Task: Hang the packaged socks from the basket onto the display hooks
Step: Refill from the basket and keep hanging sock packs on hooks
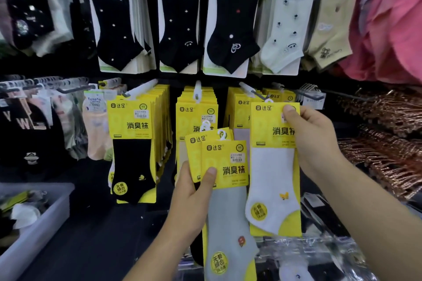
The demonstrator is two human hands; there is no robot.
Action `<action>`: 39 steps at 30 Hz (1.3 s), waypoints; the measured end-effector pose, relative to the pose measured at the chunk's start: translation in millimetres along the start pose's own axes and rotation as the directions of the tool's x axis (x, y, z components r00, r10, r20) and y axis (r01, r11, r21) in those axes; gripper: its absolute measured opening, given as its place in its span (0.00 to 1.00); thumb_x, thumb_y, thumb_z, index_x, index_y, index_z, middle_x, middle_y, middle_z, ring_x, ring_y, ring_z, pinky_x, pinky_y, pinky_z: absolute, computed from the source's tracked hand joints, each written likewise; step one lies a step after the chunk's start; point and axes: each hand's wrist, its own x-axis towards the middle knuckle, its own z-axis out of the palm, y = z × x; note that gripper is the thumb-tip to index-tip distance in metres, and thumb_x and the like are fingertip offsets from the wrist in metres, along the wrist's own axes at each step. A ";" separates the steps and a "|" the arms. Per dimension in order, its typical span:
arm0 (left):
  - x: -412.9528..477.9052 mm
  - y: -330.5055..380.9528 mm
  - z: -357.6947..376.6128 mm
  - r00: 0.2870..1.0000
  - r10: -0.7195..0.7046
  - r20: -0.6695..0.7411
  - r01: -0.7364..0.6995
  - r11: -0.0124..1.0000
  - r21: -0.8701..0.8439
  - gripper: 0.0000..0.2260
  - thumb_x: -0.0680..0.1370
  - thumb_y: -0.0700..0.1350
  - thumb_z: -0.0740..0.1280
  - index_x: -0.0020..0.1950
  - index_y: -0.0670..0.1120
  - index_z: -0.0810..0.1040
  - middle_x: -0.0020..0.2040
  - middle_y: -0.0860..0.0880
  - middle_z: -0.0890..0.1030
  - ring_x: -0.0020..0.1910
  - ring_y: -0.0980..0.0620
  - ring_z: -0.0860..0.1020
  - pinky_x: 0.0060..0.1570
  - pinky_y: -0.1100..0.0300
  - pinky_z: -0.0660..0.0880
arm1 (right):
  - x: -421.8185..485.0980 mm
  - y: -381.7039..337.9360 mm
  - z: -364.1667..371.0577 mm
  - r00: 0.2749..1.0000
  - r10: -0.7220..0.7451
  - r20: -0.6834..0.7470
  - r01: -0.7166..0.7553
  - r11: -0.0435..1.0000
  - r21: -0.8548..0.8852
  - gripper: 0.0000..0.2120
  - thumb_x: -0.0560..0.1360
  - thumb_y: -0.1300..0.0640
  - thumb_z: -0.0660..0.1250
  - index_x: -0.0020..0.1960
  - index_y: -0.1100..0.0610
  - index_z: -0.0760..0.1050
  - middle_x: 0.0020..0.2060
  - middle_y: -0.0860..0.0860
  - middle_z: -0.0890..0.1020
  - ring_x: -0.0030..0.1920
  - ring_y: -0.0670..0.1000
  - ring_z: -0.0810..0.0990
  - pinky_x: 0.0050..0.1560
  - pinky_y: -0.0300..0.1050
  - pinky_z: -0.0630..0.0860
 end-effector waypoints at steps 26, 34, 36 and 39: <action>7.6 4.1 0.7 1.000 -0.022 0.018 0.023 0.998 -0.056 0.20 0.74 0.57 0.68 0.66 0.56 0.78 0.59 0.57 0.87 0.57 0.55 0.86 0.49 0.62 0.83 | 58.9 28.8 20.6 0.994 -0.055 -0.092 0.018 0.930 -0.366 0.19 0.79 0.47 0.68 0.39 0.60 0.74 0.43 0.68 0.75 0.39 0.60 0.73 0.39 0.55 0.69; 12.7 0.1 2.3 1.000 -0.016 0.014 0.017 0.996 -0.084 0.20 0.74 0.58 0.69 0.65 0.58 0.78 0.59 0.56 0.87 0.58 0.54 0.86 0.53 0.58 0.83 | 67.7 48.1 29.7 0.972 0.101 -0.211 -0.168 0.928 -0.332 0.14 0.77 0.48 0.72 0.44 0.58 0.76 0.44 0.57 0.79 0.45 0.55 0.78 0.55 0.63 0.80; 13.6 -0.2 1.6 1.000 -0.012 0.004 0.013 0.996 -0.092 0.20 0.73 0.59 0.69 0.64 0.58 0.79 0.58 0.58 0.87 0.57 0.55 0.86 0.49 0.62 0.83 | 54.5 53.5 27.7 0.984 0.083 -0.160 -0.139 0.917 -0.375 0.16 0.79 0.52 0.70 0.38 0.60 0.72 0.35 0.55 0.74 0.37 0.55 0.73 0.46 0.59 0.80; 14.5 -1.2 2.7 1.000 -0.015 0.007 0.016 0.995 -0.095 0.20 0.74 0.58 0.69 0.64 0.57 0.78 0.58 0.57 0.87 0.57 0.55 0.86 0.49 0.61 0.83 | 22.1 56.3 26.7 0.995 0.020 -0.101 -0.056 0.927 -0.370 0.14 0.81 0.51 0.66 0.44 0.63 0.76 0.37 0.52 0.78 0.36 0.52 0.74 0.36 0.45 0.74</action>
